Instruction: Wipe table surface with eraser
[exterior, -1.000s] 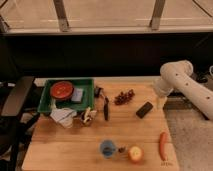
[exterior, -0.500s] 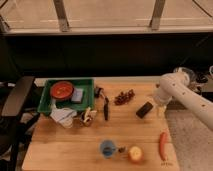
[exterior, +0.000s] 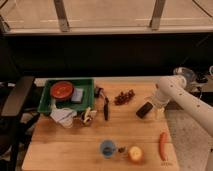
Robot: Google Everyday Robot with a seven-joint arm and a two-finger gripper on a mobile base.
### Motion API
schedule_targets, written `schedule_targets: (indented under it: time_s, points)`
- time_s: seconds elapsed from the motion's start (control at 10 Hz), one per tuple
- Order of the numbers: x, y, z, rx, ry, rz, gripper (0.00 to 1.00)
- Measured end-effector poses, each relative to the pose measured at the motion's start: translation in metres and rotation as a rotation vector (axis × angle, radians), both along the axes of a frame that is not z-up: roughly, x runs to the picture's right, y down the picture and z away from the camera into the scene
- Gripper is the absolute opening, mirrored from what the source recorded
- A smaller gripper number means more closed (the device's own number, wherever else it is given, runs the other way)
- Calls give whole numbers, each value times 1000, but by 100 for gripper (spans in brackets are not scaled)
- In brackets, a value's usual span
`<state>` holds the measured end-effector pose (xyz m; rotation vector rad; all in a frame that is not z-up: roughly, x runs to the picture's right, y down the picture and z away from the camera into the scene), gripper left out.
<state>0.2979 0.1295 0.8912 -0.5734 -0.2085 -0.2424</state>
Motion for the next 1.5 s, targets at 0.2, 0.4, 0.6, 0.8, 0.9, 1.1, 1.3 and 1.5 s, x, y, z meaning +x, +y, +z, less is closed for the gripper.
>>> schedule_targets:
  time_s: [0.2,0.4,0.6,0.8,0.9,1.1,1.3,1.5]
  points:
    - [-3,-4,7,-8,-15,-15,78]
    - [-9,-2,17,-27,-28,-32,62]
    - [-7,2,23,-45,-32,-30,41]
    - [-8,4,22,-49,-29,-25,23]
    - [-6,0,17,-34,-22,-17,13]
    - [3,-16,-6,7,9,0,0]
    - [9,-26,-36,28,40,12,0]
    - [8,-19,-50,35,54,8,0]
